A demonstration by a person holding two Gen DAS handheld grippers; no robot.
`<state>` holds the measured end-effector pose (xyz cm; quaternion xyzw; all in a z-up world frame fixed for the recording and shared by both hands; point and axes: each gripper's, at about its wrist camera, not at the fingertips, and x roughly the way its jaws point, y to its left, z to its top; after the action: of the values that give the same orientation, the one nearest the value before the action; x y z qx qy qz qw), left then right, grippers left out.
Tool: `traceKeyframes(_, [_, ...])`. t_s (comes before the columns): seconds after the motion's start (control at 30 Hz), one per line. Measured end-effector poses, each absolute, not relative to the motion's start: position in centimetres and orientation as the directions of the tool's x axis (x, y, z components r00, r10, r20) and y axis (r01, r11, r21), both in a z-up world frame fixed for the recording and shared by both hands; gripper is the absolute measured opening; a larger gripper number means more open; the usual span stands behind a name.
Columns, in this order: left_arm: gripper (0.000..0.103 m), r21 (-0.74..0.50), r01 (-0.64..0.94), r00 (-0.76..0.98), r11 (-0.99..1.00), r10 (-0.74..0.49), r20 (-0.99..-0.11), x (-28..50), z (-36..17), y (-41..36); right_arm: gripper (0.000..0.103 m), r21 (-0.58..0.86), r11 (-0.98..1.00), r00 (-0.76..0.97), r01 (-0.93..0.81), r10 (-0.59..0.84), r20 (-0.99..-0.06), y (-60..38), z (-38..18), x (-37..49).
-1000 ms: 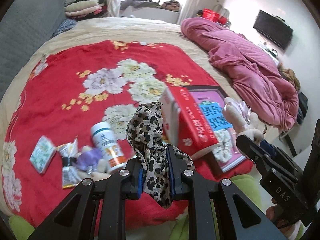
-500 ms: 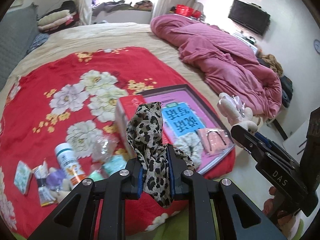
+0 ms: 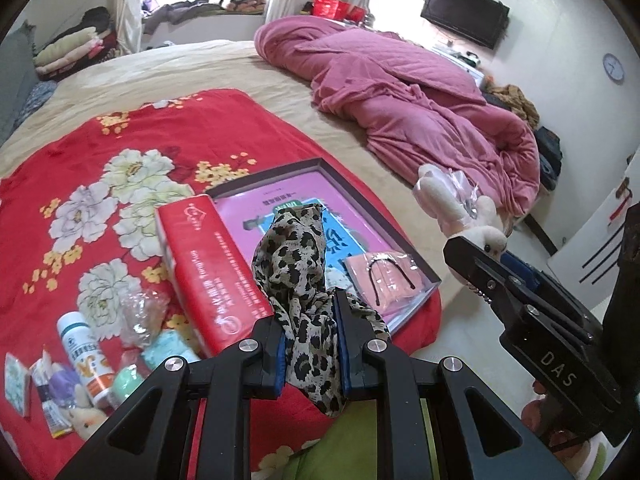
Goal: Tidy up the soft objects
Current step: 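Lift and carry the leopard scrunchie and plush bunny toward the pink book, then move the left tool with scrunchie and right tool with bunny over the book tray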
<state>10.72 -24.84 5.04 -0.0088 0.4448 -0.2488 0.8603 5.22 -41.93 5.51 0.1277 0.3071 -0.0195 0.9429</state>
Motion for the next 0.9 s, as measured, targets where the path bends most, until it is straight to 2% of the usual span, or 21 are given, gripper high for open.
traceKeyframes(0.9, [0.02,-0.228,0.475,0.336,0.85,-0.415,-0.845,14.1,-1.6,-31.6,0.047,0.262,0.946,0.757,0.191,0.028,-0.653,-45.9,0.5,8.0])
